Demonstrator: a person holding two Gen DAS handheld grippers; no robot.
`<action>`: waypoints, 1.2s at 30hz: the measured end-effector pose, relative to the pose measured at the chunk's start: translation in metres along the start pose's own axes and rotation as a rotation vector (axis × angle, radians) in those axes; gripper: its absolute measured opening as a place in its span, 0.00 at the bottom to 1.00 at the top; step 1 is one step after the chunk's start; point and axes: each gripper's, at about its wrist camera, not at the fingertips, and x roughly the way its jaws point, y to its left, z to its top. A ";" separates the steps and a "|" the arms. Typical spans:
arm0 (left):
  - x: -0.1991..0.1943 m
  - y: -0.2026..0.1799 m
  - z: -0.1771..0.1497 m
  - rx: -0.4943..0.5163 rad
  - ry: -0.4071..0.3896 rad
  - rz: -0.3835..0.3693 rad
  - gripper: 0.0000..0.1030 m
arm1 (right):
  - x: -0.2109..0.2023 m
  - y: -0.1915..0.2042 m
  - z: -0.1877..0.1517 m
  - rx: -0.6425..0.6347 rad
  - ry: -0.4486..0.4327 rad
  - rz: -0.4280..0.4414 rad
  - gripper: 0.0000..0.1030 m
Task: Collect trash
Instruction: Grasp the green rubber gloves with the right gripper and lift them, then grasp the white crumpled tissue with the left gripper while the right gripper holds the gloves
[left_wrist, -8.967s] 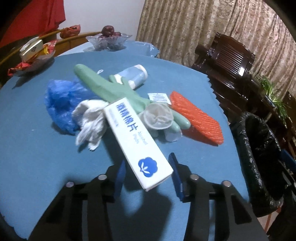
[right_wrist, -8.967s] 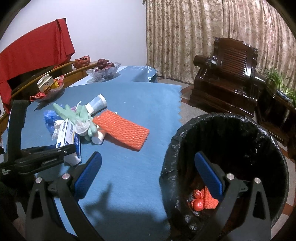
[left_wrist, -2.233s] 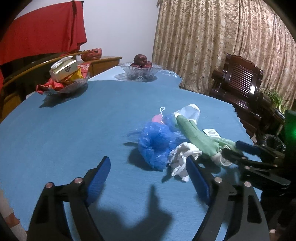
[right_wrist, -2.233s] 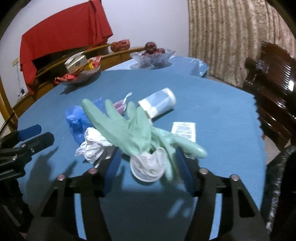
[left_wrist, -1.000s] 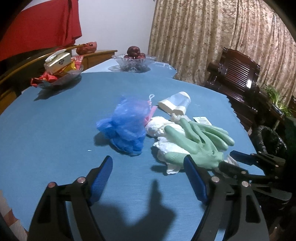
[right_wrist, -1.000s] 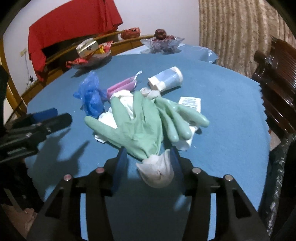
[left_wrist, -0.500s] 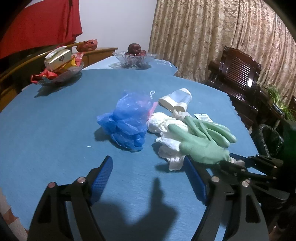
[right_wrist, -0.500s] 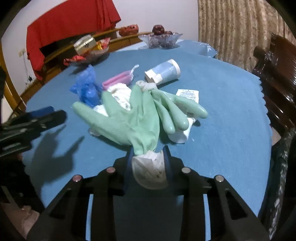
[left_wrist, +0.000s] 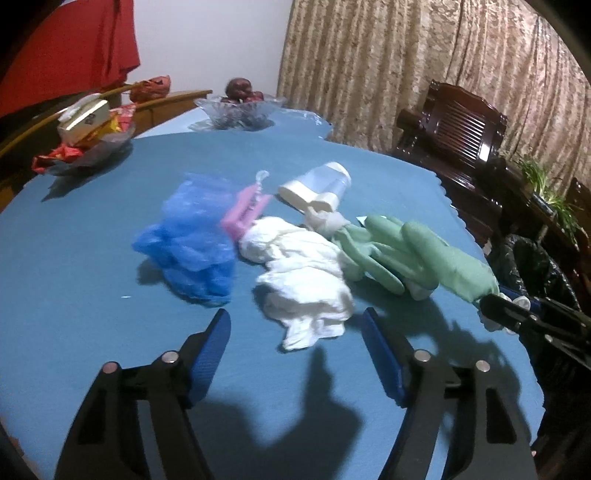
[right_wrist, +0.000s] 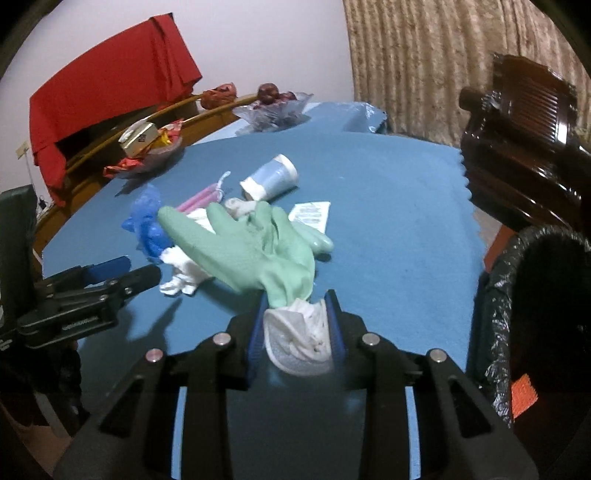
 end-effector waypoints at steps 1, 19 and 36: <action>0.005 -0.002 0.000 0.001 0.005 -0.002 0.66 | 0.001 -0.001 -0.001 0.001 0.003 -0.003 0.29; 0.006 -0.016 -0.001 0.024 0.013 0.003 0.14 | -0.003 -0.002 0.006 -0.005 -0.013 -0.004 0.29; -0.052 -0.041 0.001 0.049 -0.035 -0.031 0.14 | -0.052 0.007 0.014 -0.005 -0.069 -0.009 0.29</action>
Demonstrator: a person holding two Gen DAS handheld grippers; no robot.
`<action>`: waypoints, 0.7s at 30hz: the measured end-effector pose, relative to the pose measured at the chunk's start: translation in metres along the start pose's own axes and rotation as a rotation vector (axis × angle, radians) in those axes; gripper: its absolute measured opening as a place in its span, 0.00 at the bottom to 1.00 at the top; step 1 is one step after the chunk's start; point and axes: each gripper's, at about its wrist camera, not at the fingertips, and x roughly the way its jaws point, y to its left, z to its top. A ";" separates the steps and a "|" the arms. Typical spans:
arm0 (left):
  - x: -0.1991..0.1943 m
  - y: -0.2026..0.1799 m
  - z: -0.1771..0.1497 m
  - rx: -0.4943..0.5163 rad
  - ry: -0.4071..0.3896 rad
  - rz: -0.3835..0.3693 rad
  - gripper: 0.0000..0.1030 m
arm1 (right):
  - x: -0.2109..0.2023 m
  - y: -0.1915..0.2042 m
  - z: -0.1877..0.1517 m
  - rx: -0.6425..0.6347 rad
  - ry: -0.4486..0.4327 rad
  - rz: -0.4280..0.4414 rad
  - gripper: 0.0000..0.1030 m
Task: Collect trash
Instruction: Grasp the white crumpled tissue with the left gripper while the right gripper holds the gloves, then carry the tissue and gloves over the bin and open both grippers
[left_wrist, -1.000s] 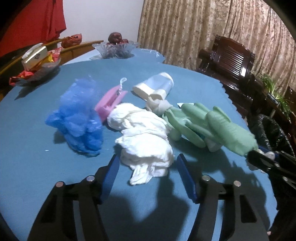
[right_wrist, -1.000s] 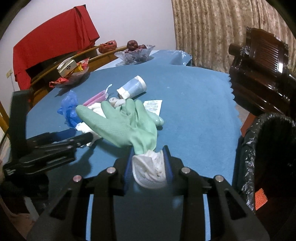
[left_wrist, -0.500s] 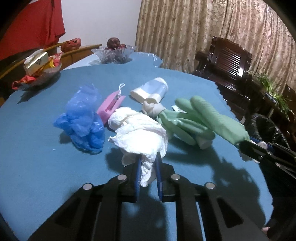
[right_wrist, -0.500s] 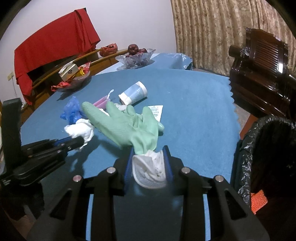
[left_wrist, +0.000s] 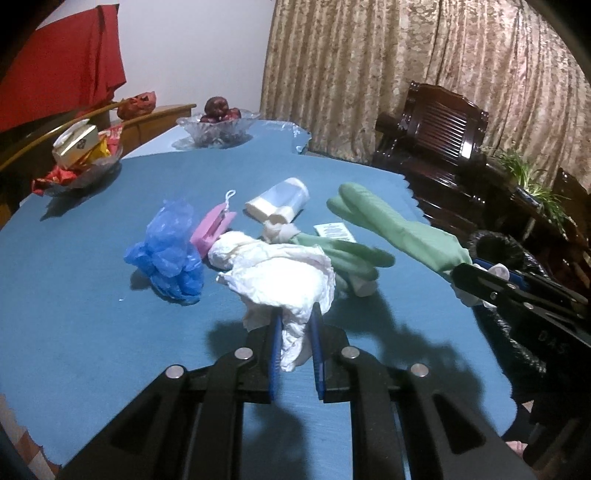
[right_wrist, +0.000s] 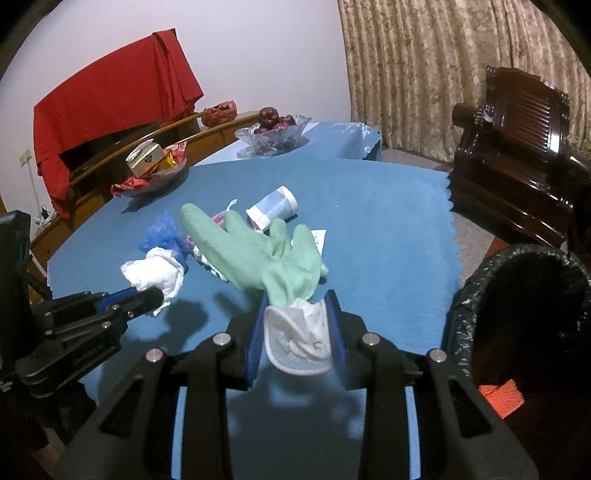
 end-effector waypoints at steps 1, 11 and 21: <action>-0.001 -0.002 0.001 0.003 -0.001 -0.005 0.14 | -0.004 0.000 0.000 0.000 -0.005 -0.002 0.29; -0.018 -0.042 0.012 0.056 -0.043 -0.059 0.14 | -0.043 -0.016 0.003 0.022 -0.064 -0.045 0.28; -0.021 -0.090 0.021 0.111 -0.052 -0.140 0.14 | -0.082 -0.048 -0.002 0.051 -0.114 -0.123 0.27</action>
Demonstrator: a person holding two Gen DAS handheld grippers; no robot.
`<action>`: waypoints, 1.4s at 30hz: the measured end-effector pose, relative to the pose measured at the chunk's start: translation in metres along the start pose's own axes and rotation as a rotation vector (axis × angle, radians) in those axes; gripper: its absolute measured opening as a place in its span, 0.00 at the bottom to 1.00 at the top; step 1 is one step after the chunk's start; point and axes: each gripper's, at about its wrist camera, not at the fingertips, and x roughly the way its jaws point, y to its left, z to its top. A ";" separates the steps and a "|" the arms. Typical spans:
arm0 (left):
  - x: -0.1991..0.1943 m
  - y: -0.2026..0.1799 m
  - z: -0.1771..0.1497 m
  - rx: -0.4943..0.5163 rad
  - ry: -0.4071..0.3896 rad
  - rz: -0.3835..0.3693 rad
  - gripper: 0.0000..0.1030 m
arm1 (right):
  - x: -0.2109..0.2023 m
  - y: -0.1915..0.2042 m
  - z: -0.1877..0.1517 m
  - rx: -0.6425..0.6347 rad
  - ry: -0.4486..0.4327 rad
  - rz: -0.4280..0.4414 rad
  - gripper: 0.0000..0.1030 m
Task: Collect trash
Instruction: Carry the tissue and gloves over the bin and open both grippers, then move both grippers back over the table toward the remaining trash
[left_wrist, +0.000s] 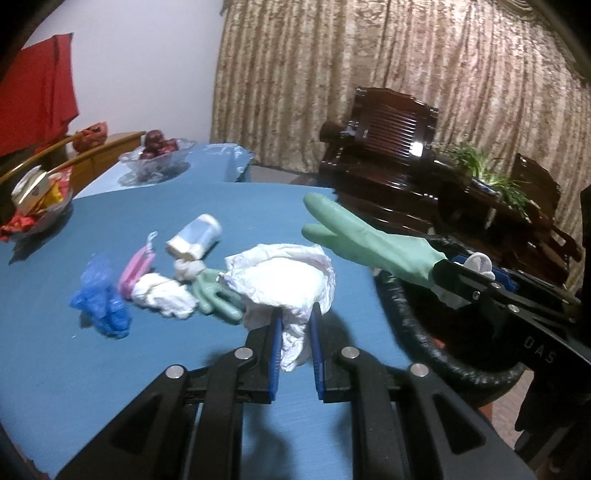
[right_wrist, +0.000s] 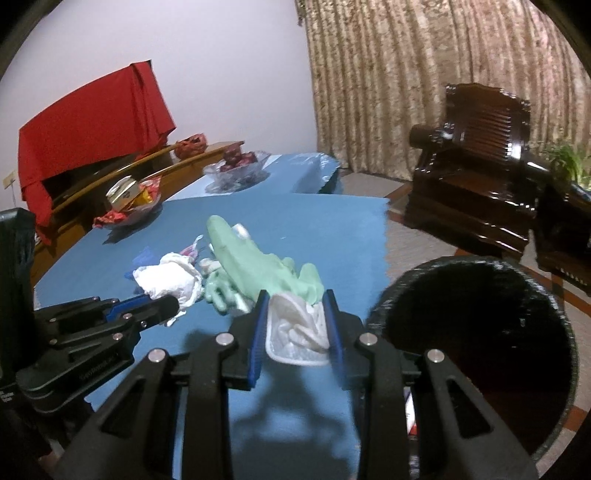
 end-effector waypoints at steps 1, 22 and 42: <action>0.002 -0.007 0.002 0.011 -0.001 -0.013 0.14 | -0.003 -0.004 0.000 0.001 -0.004 -0.011 0.27; 0.095 -0.164 0.016 0.188 0.097 -0.282 0.14 | -0.032 -0.157 -0.034 0.132 0.033 -0.285 0.23; 0.096 -0.153 0.023 0.155 0.078 -0.271 0.86 | -0.045 -0.184 -0.052 0.216 0.012 -0.396 0.95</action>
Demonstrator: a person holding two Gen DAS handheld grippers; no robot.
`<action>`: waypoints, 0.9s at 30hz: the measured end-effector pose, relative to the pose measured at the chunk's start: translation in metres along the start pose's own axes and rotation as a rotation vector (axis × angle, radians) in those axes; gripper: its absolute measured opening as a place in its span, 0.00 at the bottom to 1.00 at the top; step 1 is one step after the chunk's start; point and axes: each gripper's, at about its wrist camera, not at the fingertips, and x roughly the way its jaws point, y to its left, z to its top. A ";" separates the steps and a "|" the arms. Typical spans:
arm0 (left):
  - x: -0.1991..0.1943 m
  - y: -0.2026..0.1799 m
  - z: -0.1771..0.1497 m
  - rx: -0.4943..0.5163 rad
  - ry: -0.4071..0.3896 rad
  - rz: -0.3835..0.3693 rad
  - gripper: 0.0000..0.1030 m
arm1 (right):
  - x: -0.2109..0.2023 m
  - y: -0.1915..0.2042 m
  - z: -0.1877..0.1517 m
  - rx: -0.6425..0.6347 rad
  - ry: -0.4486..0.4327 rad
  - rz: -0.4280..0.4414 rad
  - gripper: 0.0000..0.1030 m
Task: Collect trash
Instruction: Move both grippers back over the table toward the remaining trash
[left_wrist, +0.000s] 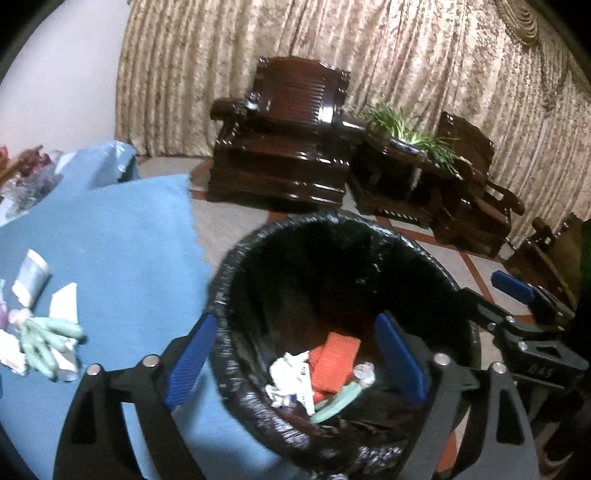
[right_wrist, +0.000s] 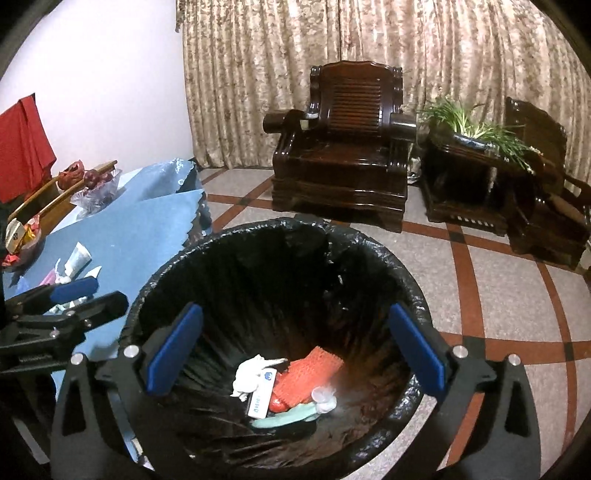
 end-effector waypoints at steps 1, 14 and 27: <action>-0.005 0.002 0.000 0.002 -0.008 0.010 0.87 | -0.003 0.002 0.000 0.002 -0.005 -0.001 0.95; -0.079 0.052 -0.010 -0.049 -0.103 0.163 0.93 | -0.018 0.056 0.012 -0.038 -0.029 0.076 0.95; -0.139 0.128 -0.044 -0.140 -0.137 0.330 0.93 | -0.015 0.151 0.020 -0.160 -0.032 0.210 0.95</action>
